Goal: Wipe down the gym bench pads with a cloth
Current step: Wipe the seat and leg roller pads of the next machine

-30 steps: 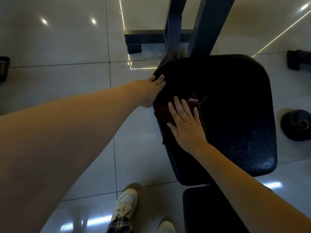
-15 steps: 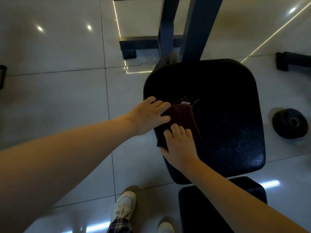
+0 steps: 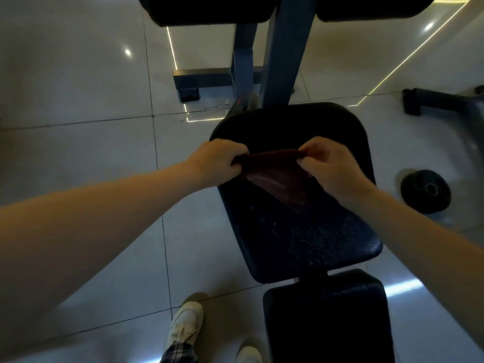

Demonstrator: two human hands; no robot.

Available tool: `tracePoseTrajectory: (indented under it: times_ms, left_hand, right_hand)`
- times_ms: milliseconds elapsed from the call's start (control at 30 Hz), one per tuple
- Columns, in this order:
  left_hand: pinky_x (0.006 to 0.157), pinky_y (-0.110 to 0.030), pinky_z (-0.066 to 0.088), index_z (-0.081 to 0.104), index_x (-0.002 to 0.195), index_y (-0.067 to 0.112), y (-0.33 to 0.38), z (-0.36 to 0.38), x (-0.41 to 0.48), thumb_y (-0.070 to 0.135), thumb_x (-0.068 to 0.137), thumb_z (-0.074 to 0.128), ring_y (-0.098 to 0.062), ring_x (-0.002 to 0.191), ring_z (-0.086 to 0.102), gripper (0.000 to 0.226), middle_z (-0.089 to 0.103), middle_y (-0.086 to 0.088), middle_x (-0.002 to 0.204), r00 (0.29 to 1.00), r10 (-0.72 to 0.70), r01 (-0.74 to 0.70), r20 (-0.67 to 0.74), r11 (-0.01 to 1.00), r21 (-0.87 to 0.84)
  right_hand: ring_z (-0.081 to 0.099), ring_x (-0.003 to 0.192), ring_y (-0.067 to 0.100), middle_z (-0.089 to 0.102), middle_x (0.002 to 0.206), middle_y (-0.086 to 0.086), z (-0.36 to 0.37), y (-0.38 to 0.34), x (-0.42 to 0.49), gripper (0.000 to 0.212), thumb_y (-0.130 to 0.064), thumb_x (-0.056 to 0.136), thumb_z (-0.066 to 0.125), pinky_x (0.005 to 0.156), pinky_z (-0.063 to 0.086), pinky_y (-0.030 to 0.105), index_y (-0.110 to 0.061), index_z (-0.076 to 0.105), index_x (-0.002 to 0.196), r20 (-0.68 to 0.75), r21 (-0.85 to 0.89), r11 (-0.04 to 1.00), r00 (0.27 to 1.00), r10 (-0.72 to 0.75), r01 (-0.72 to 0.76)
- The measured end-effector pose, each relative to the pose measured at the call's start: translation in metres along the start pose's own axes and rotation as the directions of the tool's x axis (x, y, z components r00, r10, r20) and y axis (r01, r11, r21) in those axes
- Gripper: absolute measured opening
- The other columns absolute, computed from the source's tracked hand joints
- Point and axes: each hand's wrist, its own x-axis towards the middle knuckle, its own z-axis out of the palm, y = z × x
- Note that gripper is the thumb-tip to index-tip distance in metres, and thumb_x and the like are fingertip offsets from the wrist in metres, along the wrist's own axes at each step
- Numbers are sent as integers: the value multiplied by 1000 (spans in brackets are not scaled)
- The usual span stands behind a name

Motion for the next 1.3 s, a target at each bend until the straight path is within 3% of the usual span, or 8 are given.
tracePoseTrajectory:
  times_ms: [300, 500, 633, 733, 867, 1000, 1133, 1300]
  left_hand:
    - [76, -31, 42, 58, 112, 8, 21, -72, 26, 10, 92, 51, -18, 87, 48, 22, 50, -3, 100, 924, 61, -44, -376, 998, 53]
    - [91, -35, 44, 57, 123, 18, 13, -22, -4, 16, 95, 48, -26, 106, 56, 29, 55, -7, 116, 997, 23, -2, -69, 958, 288]
    - [101, -34, 37, 58, 124, 26, 7, 33, -24, 28, 95, 55, -21, 116, 52, 28, 51, -1, 124, 970, -58, -42, 235, 916, 400]
    - [94, -31, 38, 62, 111, 26, -7, 51, -26, 48, 91, 58, -18, 109, 50, 30, 46, 3, 121, 956, -58, -28, 289, 958, 285]
    - [101, -36, 40, 57, 124, 18, -32, 38, -11, 36, 95, 54, -22, 116, 50, 34, 44, -2, 136, 999, -34, 31, 5, 969, 247]
    - [117, -37, 24, 27, 150, 15, -59, 22, 15, 17, 96, 51, -26, 142, 29, 59, 13, -5, 161, 986, -149, 107, 75, 909, 402]
    - [111, -34, 32, 44, 141, 10, -68, 21, 26, 20, 90, 63, -24, 135, 39, 55, 35, -8, 150, 992, -103, 66, 72, 914, 401]
    - [109, -39, 37, 48, 139, 14, -85, 28, 36, 27, 82, 73, -24, 132, 43, 64, 44, -7, 145, 998, -66, 54, 14, 911, 410]
  right_hand:
    - [58, 83, 12, 62, 87, -1, -37, -49, 42, 12, -3, 87, 62, 75, 46, 14, -14, 66, 92, -247, -138, 957, 927, -281, 254]
    - [56, 104, 25, 61, 106, 10, -15, 2, 29, 13, -1, 81, 70, 94, 38, 27, -5, 72, 94, 52, -430, 854, 953, -299, 292]
    - [44, 127, 27, 47, 136, 5, 13, 43, 10, 14, -11, 87, 67, 107, 33, 33, -11, 73, 100, 424, -600, 739, 905, -32, 307]
    - [23, 142, 22, 27, 155, -1, 21, 50, -1, 17, -18, 94, 56, 114, 23, 35, -24, 69, 102, 516, -678, 655, 851, 99, 334]
    - [18, 145, 18, 22, 158, -1, 47, 47, -11, 33, -28, 94, 50, 117, 18, 33, -22, 59, 125, 302, -706, 618, 936, -181, 347]
    - [-13, 148, 20, -12, 162, 2, 105, 65, -7, 75, -61, 92, 38, 121, -1, 40, -26, 14, 154, 172, -793, 562, 972, -160, 233]
    - [34, 140, 28, 40, 150, 12, 152, 87, -2, 93, -77, 73, 33, 108, 20, 48, -16, 48, 141, 13, -811, 579, 991, -137, 90]
    - [39, 130, 24, 55, 139, 9, 165, 107, 9, 90, -77, 67, 42, 109, 12, 46, -18, 56, 133, -43, -830, 548, 966, -253, 107]
